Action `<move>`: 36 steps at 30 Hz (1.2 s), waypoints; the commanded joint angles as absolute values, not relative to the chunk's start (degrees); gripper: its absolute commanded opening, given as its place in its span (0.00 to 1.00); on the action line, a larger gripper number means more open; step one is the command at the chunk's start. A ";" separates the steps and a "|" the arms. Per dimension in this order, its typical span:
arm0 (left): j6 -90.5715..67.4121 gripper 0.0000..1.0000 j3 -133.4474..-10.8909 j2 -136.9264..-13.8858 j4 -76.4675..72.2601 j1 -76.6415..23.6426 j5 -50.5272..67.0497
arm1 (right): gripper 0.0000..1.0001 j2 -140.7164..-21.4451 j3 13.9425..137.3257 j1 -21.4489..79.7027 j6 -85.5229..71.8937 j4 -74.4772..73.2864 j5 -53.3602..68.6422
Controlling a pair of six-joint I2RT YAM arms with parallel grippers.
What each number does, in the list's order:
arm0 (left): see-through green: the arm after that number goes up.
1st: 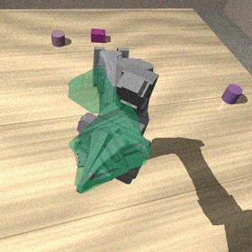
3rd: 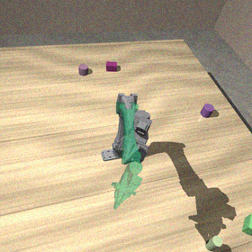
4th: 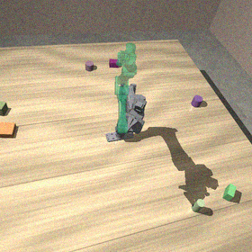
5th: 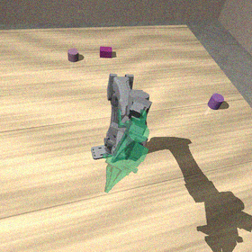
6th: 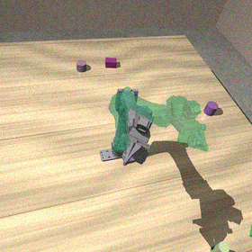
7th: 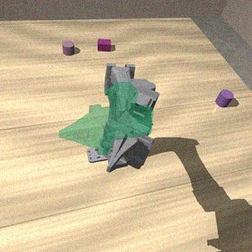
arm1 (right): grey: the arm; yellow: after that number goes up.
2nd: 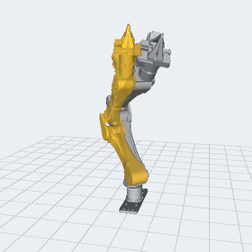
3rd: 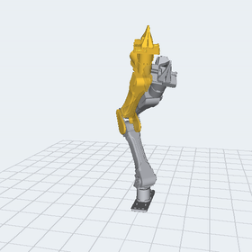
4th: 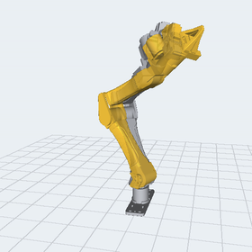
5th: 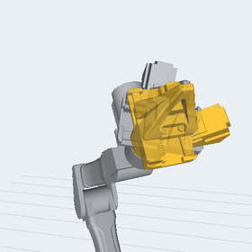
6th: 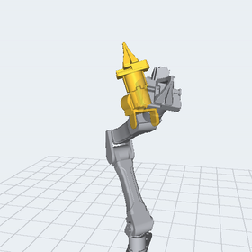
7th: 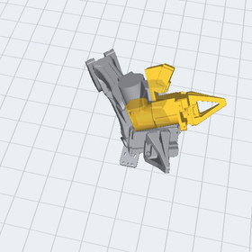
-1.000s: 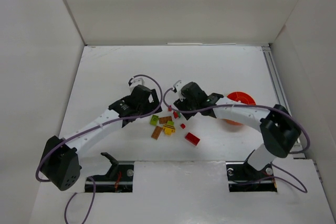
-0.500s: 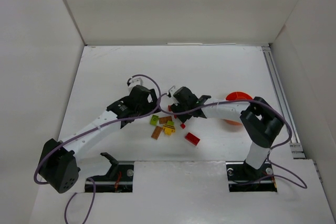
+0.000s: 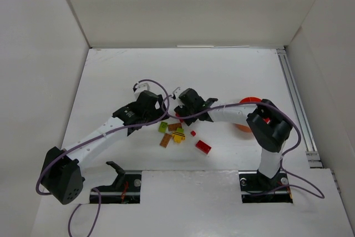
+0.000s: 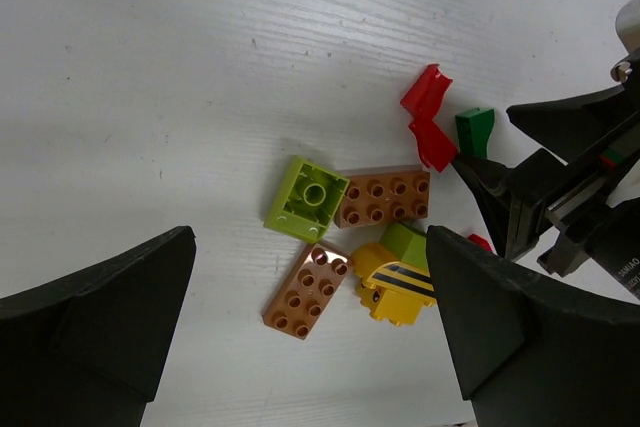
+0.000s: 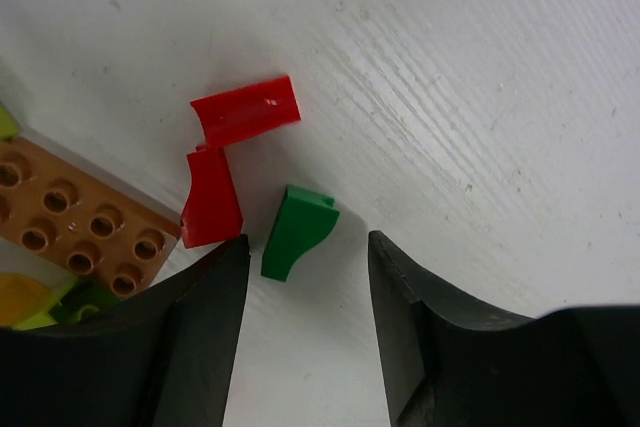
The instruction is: Sort the legos into containers by color
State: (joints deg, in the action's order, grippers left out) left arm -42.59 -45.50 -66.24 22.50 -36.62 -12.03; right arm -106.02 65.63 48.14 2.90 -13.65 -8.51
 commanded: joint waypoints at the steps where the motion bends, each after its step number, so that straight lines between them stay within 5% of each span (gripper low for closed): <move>1: -42.80 1.00 -46.32 -64.69 22.85 -36.56 -12.30 | 0.57 -107.67 68.29 48.78 4.31 -11.51 -6.07; 5: -42.80 1.00 -46.32 -64.69 22.85 -36.56 -12.83 | 0.54 -109.24 69.35 48.78 3.25 -11.51 -6.86; 13: -42.28 1.00 -46.32 -64.69 23.38 -36.56 -12.83 | 0.24 -109.52 70.85 48.78 0.01 -15.29 -10.81; 19: -41.67 1.00 -46.32 -64.69 22.59 -36.56 -12.83 | 0.12 -99.24 67.15 48.78 -3.78 -20.12 -16.60; 26: -38.94 1.00 -46.85 -66.70 18.55 -36.56 -11.16 | 0.11 -83.95 63.11 47.12 -11.24 -37.68 -26.10; 36: -35.24 1.00 -49.75 -72.95 15.56 -36.04 -10.73 | 0.13 -58.64 58.18 26.91 -20.65 -49.57 -24.88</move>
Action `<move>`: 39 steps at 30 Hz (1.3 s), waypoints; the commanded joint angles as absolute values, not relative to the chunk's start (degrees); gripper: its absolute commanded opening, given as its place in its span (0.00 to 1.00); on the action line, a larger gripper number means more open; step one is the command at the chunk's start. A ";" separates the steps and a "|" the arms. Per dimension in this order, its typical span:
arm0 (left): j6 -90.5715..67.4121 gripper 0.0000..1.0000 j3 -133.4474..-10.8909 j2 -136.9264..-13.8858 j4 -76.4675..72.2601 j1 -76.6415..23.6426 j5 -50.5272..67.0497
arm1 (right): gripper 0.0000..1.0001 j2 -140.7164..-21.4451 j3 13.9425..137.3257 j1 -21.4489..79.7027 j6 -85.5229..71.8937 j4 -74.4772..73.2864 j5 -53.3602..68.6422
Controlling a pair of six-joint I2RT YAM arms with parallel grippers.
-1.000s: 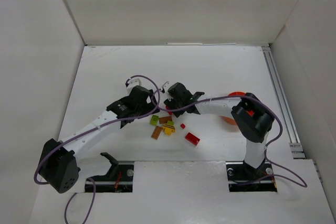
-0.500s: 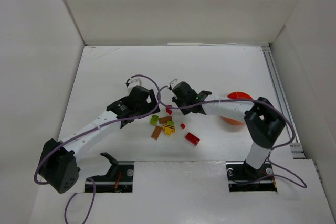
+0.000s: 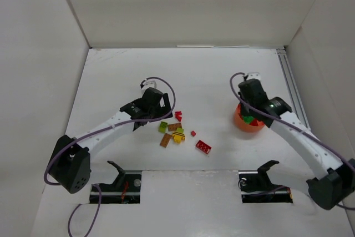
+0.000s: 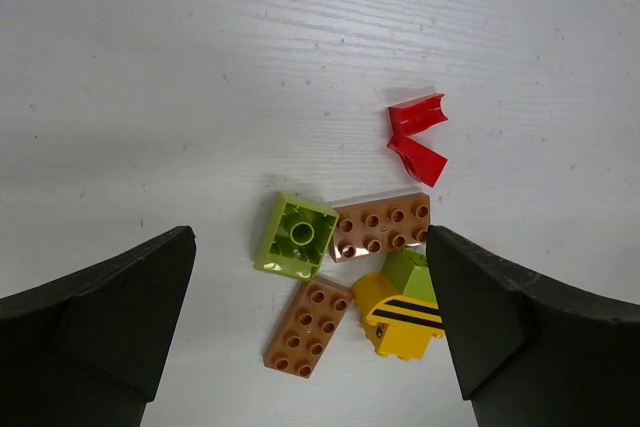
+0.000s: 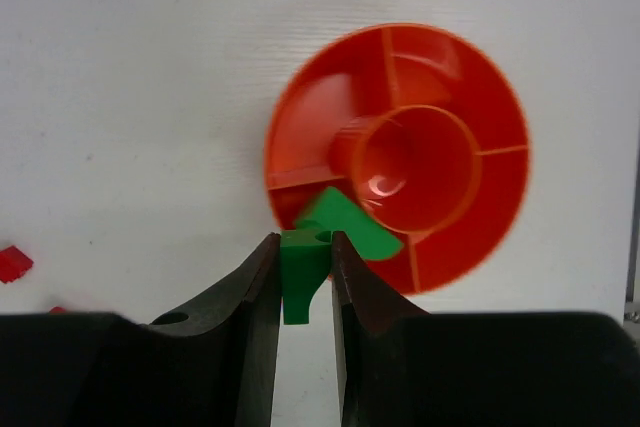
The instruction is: Sort the legos into containers by color
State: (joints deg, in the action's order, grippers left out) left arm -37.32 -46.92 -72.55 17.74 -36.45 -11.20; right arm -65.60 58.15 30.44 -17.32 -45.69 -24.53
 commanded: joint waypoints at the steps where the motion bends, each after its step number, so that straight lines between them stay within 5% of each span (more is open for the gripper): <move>1: -34.72 1.00 -49.75 -73.73 15.56 -36.04 -10.72 | 0.13 -57.06 58.18 25.33 -20.65 -50.09 -24.09; 22: -33.05 1.00 -51.94 -75.94 13.97 -34.45 -8.44 | 0.20 -56.43 52.91 8.97 -20.74 -51.77 -16.70; 39: -32.52 1.00 -52.47 -77.51 13.97 -33.93 -7.38 | 0.20 -59.33 49.31 7.56 -18.28 -45.18 -10.79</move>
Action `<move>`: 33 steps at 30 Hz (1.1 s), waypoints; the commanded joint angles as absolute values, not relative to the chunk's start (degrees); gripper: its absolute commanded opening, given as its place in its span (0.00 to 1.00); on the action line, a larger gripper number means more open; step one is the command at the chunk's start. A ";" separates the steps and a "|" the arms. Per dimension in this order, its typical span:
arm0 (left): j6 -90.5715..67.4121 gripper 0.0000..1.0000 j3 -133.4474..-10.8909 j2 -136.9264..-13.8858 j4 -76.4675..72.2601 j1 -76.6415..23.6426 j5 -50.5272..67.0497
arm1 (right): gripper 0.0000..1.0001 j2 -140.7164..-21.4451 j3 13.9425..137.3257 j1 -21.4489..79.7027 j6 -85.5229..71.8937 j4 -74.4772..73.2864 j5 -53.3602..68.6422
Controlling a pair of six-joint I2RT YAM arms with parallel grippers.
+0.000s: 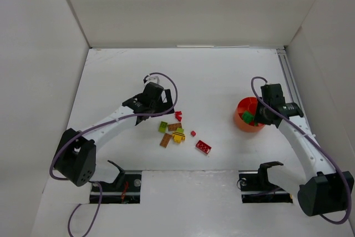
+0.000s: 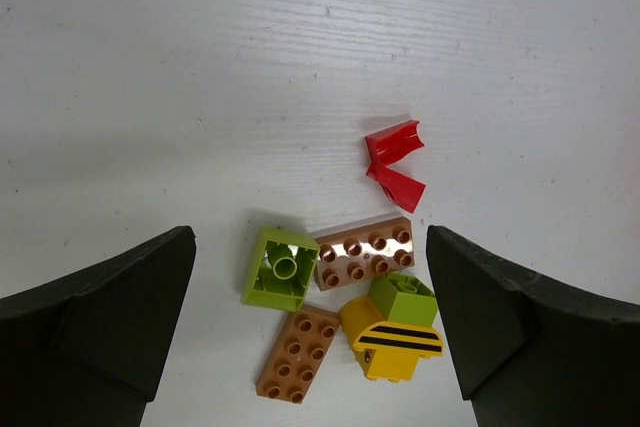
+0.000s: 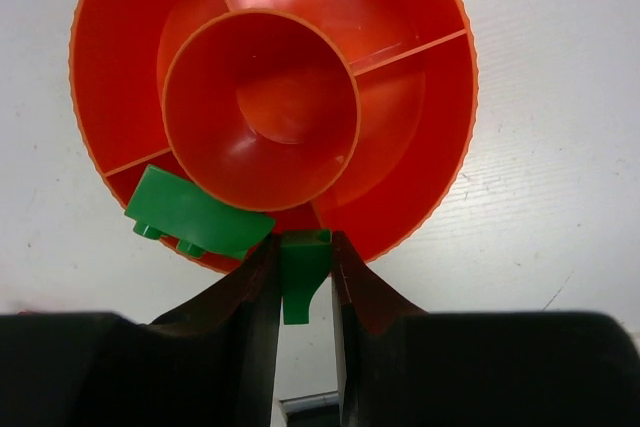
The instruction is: Sort the legos into containers by color
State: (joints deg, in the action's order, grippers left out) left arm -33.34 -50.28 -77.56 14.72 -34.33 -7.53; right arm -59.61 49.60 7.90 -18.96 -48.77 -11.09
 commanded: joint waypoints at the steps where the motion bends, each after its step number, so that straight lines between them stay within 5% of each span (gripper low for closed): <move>1: -32.52 1.00 -52.47 -77.52 13.97 -33.93 -7.38 | 0.21 -59.33 49.31 7.56 -18.28 -45.18 -11.68; 11: -32.52 1.00 -52.47 -77.52 13.97 -33.93 -6.86 | 0.27 -59.33 48.78 7.56 -18.28 -43.95 -9.58; 20: -32.52 1.00 -52.47 -77.52 14.50 -33.93 -6.86 | 0.45 -59.33 48.78 7.56 -17.75 -43.95 -9.58; 33: -32.52 1.00 -52.47 -76.99 14.50 -33.93 -5.81 | 0.47 -54.84 53.51 7.56 -20.65 -50.88 -17.04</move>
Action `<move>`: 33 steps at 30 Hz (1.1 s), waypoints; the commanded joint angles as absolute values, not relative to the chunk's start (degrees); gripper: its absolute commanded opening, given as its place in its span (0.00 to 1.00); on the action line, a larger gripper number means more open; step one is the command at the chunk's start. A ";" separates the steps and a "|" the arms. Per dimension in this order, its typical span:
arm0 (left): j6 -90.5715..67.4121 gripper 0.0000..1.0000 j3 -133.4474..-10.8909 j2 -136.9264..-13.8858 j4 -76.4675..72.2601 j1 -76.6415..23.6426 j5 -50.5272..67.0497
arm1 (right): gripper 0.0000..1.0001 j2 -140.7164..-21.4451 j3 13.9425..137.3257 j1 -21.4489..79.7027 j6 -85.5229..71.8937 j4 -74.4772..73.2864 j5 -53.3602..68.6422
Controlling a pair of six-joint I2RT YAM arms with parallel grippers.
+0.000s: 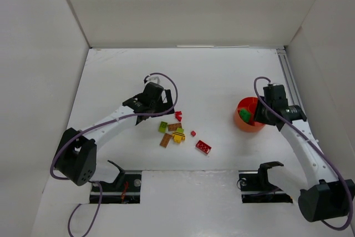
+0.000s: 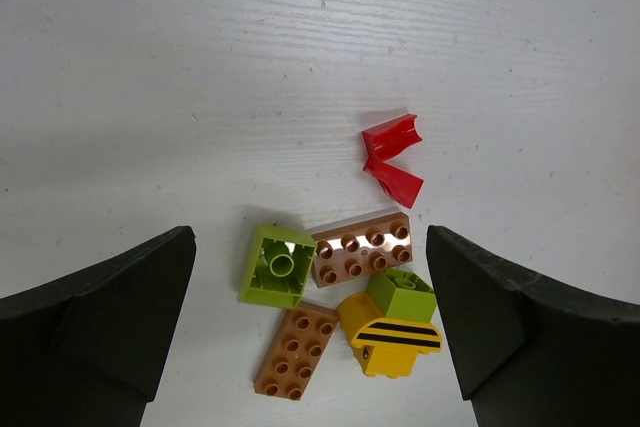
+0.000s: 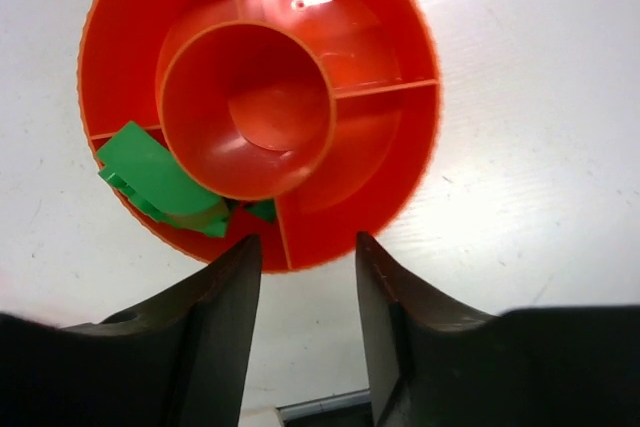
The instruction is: Sort the legos into containers by color
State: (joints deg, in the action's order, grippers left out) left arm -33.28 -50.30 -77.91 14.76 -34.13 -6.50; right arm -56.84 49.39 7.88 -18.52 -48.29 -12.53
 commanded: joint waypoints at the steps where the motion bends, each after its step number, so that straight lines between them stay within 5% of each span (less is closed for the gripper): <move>1: -32.52 1.00 -52.47 -76.99 14.50 -33.93 -5.80 | 0.49 -54.15 54.05 7.56 -22.31 -52.98 -18.27; 11: -35.15 1.00 -49.67 -74.80 15.12 -33.93 -5.27 | 0.61 -50.54 57.92 7.03 -19.53 -52.23 -21.53; 18: -39.19 1.00 -45.01 -72.61 15.73 -33.93 -4.75 | 1.00 -52.37 57.39 17.47 -13.96 -38.96 -13.60; 27: -44.38 1.00 -39.56 -71.28 14.86 -33.93 -3.52 | 1.00 -66.52 61.52 37.50 -14.59 -29.63 -17.14; 33: -47.19 1.00 -35.51 -67.24 14.85 -33.93 -2.81 | 1.00 -78.91 63.28 42.36 -18.19 -22.69 -11.97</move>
